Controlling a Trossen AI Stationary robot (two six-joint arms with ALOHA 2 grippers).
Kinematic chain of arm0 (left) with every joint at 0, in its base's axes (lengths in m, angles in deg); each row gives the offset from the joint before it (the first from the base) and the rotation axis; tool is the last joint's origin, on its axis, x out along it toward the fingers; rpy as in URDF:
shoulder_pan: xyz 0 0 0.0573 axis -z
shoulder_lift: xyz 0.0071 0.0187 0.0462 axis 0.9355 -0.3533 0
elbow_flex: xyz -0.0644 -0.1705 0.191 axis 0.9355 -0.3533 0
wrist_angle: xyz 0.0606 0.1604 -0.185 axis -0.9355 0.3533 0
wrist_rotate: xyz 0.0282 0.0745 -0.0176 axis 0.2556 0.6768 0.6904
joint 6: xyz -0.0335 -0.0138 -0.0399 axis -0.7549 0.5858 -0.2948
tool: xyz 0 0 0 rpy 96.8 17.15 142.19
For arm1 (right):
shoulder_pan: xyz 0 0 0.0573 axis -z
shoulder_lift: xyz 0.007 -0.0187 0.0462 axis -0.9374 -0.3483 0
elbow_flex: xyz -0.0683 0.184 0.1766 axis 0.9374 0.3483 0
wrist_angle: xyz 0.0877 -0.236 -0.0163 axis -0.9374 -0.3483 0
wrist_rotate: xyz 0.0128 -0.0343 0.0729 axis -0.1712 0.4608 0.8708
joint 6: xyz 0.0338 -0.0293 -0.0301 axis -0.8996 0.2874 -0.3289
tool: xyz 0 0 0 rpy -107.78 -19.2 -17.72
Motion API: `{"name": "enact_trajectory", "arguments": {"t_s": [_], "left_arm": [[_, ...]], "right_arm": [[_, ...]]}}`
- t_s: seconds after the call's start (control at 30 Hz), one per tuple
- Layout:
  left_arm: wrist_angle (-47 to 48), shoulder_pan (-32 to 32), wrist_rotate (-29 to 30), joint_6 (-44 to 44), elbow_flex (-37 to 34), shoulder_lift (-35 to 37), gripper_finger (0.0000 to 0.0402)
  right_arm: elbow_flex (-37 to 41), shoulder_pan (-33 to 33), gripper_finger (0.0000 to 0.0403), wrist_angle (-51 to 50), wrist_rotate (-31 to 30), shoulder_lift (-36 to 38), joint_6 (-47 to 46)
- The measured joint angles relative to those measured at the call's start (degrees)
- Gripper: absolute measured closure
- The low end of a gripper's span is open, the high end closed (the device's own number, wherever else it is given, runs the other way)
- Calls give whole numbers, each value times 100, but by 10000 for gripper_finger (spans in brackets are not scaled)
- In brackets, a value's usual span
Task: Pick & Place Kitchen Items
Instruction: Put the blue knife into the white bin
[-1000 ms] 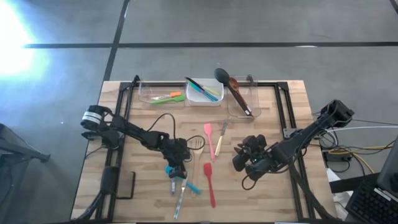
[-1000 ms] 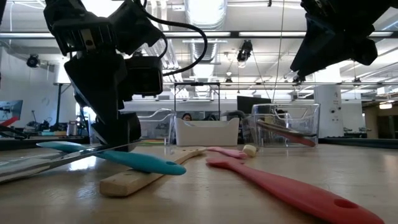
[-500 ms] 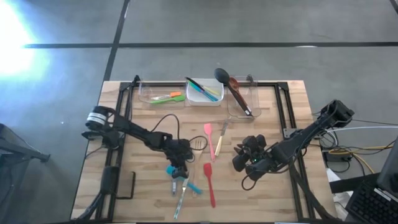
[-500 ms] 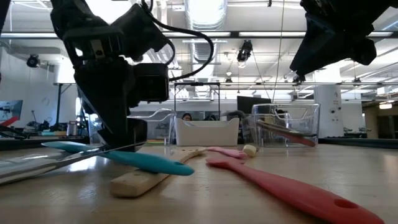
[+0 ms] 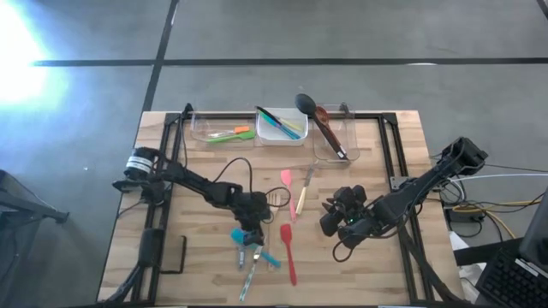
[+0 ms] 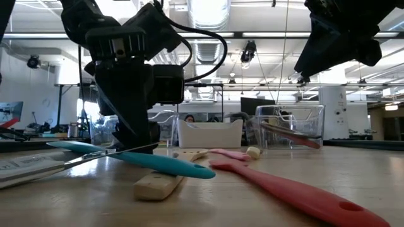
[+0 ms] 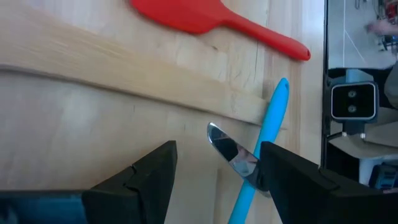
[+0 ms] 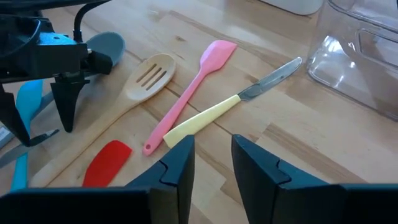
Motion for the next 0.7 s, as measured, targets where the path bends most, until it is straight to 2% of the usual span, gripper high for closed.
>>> {"name": "enact_trajectory", "arguments": {"t_s": [0.43, 0.7], "left_arm": [[-120, 106, 228, -267, 7, -9, 167], [-179, 223, 280, -270, 7, -11, 202]], "right_arm": [[5, 0, 321, 1, 0, -1, 24], [13, 0, 309, 1, 0, -2, 40]]}}
